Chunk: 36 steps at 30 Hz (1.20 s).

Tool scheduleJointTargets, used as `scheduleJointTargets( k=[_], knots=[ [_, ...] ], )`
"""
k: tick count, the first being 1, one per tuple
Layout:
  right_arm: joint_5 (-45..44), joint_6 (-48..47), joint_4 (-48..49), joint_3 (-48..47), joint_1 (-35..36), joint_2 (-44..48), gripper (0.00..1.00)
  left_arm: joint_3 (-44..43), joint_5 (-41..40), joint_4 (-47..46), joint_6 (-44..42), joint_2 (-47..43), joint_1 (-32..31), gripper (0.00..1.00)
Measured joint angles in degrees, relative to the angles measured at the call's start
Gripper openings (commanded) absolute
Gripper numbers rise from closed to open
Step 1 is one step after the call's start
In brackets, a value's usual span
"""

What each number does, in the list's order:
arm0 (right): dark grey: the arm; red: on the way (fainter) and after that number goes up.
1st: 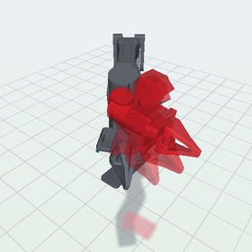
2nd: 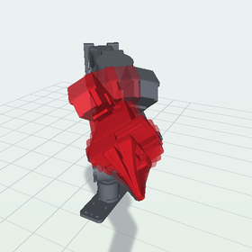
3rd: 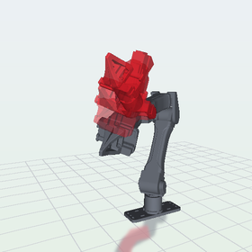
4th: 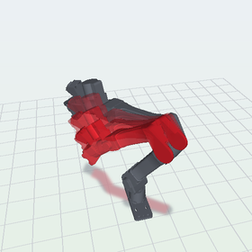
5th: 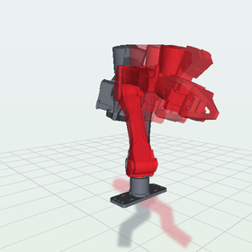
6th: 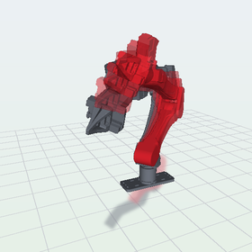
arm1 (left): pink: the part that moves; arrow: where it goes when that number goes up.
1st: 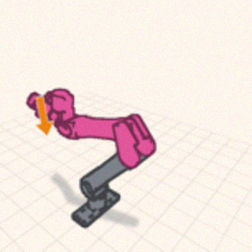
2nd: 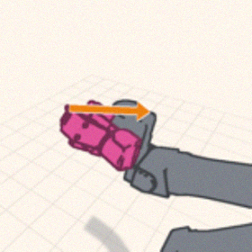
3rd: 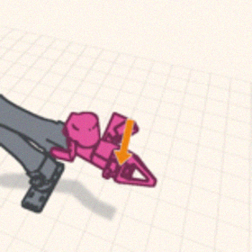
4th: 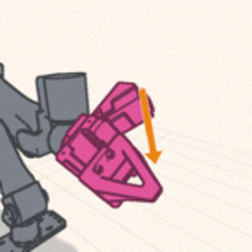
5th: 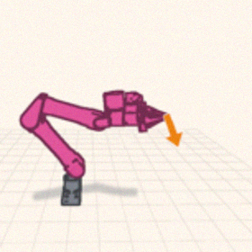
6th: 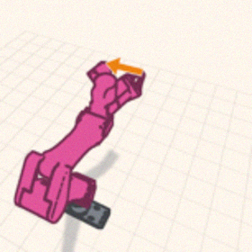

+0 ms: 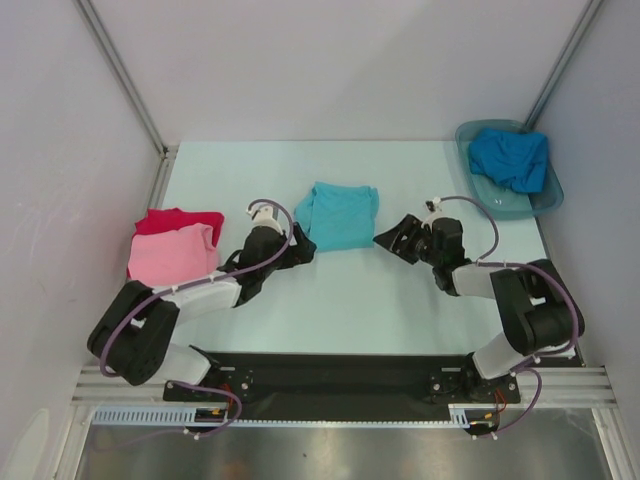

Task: Fold and stack the t-shirts
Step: Fold the tshirt, then neatly place the folded tshirt to the corner

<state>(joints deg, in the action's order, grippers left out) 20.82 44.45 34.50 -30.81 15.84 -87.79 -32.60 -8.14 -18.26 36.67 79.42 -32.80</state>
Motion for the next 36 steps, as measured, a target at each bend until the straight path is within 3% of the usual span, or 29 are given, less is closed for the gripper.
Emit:
scheduleJointTargets(
  k=[6, 11, 19, 27, 36],
  knots=[
    [4.33, 3.08, 7.72, 1.16, -3.08, -11.32, 0.66, 0.04, 4.66, -3.21, 2.1, 5.14, 5.22, 0.92],
    [8.68, 5.99, 12.5, -4.39, -7.17, -18.8, 0.67, -2.08, 9.6, -3.91, 4.04, 11.34, 10.1, 0.91],
    [13.25, 8.76, 10.71, -18.93, -11.3, -29.38, 0.67, -16.37, 15.04, -3.23, 5.18, 22.58, 12.81, 0.9],
    [14.82, 8.9, 7.8, -26.91, -10.75, -34.38, 0.68, -25.55, 19.74, -2.84, 5.09, 30.73, 13.68, 0.87],
    [16.37, 10.38, 10.4, -30.71, -6.51, -38.23, 0.68, -28.94, 23.56, -2.21, 4.92, 34.47, 14.21, 0.87]
  ],
)
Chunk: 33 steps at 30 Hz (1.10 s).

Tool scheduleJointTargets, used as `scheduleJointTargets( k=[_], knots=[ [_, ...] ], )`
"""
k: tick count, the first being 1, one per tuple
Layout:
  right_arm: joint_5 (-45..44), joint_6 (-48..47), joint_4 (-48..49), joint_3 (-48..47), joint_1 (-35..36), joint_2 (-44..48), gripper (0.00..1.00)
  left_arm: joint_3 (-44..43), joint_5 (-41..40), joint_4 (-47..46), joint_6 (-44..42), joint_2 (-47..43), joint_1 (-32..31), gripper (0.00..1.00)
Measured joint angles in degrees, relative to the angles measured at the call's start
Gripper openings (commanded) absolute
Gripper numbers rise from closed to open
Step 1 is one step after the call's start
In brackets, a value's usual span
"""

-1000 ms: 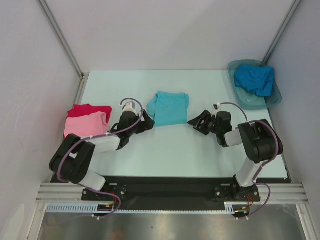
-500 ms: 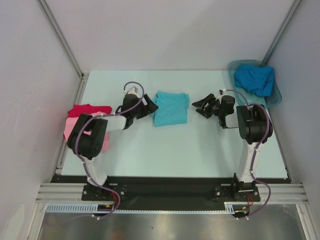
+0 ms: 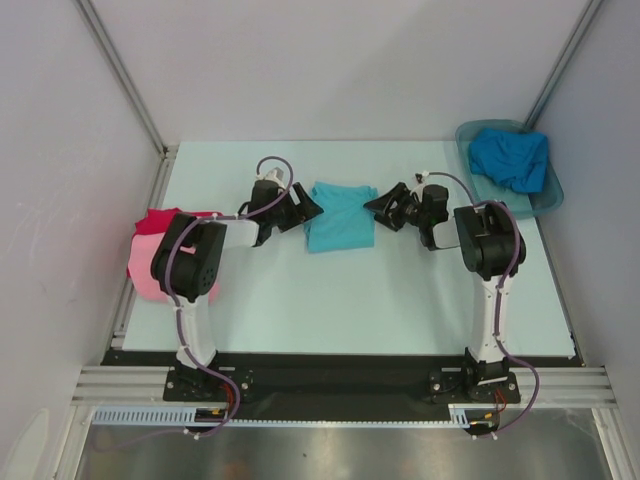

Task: Fold and stack the t-shirts
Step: Neatly place the folded tshirt to the corner

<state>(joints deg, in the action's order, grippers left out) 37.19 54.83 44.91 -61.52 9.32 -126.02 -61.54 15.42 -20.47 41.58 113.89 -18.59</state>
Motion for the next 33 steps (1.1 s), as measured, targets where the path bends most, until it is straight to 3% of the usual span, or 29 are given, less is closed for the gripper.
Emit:
scheduleJointTargets(
  k=[7, 11, 13, 16, 18, 22, 25, 33],
  knots=[
    [-0.33, 0.74, 0.0, -0.76, 3.41, -0.46, 0.67, -0.61, 1.55, -0.17, 0.02, 0.7, -0.02, 0.85],
    [-0.94, 0.9, 0.02, -1.14, 4.81, -0.85, 0.6, -1.11, 1.81, -0.22, 0.04, 1.27, -0.13, 0.75],
    [-1.27, 1.05, -0.09, -1.14, 5.33, -0.98, 0.52, -1.18, 1.97, -0.11, 0.0, 1.6, -0.15, 0.66],
    [-1.88, 1.05, -0.85, -0.98, 5.92, -1.22, 0.41, -1.33, 2.49, -0.11, 0.11, 2.45, -0.26, 0.42],
    [-2.16, 1.07, -1.09, -0.68, 6.01, -1.31, 0.37, -1.36, 2.86, -0.07, 0.17, 3.08, -0.46, 0.32],
    [-2.38, 0.83, -1.2, 0.15, 6.01, -1.4, 0.17, -1.46, 3.08, -0.74, 0.26, 3.89, -1.07, 0.03],
    [-2.69, 0.94, -1.11, 0.79, 5.99, -1.4, 0.0, -1.53, 3.21, -1.09, 0.13, 3.89, -1.31, 0.0],
    [-2.78, 0.68, -1.18, 0.79, 6.05, -1.29, 0.0, -2.56, 0.98, 4.35, -2.56, 1.38, -1.95, 0.0]
  ],
)
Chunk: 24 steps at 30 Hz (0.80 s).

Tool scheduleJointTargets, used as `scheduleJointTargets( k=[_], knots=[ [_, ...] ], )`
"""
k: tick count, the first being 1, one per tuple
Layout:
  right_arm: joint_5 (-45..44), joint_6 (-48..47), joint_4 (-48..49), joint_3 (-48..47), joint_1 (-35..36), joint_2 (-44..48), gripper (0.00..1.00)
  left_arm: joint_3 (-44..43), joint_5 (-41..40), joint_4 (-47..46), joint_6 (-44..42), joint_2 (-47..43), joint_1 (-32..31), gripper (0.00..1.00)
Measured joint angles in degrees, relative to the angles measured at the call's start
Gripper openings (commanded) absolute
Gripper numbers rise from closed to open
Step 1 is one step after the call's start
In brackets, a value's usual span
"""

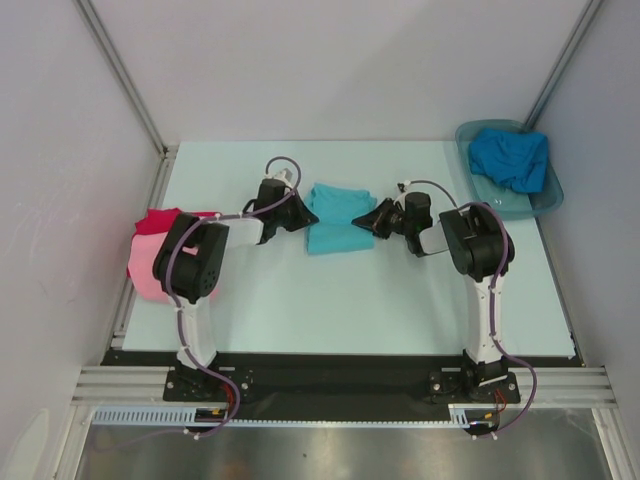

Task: Fold and stack the t-shirts
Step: Neatly place the folded tshirt to the corner

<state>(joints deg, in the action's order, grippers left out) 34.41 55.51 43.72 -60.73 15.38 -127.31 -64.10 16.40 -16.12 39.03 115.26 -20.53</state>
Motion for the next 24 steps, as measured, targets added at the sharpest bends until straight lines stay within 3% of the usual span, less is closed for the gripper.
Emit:
scheduleJointTargets(
  k=[15, 24],
  knots=[
    [0.37, -0.07, -7.58, -6.75, 6.1, 11.85, 0.0, -7.56, -11.85, 24.59, -8.96, -20.79, -0.72, 0.0],
    [-1.9, -0.24, -10.95, -11.43, 16.02, 14.64, 0.0, -6.34, -18.21, 37.09, -11.72, -32.02, 1.57, 0.0]
  ],
)
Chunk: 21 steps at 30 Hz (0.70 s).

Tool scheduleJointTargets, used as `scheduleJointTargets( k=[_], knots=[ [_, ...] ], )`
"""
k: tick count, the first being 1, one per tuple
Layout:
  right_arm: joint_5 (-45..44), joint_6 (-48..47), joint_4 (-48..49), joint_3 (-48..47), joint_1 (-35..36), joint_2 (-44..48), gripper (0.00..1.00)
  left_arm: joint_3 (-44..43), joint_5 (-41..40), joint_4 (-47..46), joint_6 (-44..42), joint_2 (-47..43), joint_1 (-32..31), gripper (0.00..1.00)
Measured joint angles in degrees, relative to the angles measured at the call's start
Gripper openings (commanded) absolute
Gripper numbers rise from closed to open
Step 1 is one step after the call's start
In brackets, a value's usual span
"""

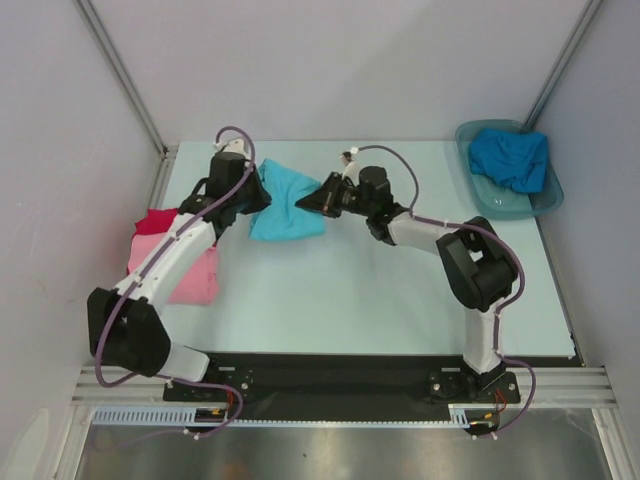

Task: Fold and stack the t-shirts
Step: Neatly place the folded tshirt to the corner

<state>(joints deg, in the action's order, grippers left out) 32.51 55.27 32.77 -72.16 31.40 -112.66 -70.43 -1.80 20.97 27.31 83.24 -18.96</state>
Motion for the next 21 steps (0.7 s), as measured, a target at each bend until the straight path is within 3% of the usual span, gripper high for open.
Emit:
scheduleJointTargets(
  k=[16, 21],
  knots=[
    [-3.76, -0.87, -5.42, -16.94, 16.0, -12.35, 0.0, 5.05, -7.65, 17.53, -7.74, -8.55, 20.09, 0.0],
    [-4.68, -0.83, -5.01, -18.21, 20.48, -15.32, 0.0, 4.96, -13.62, 23.41, -6.71, -8.76, 22.27, 0.0]
  ],
)
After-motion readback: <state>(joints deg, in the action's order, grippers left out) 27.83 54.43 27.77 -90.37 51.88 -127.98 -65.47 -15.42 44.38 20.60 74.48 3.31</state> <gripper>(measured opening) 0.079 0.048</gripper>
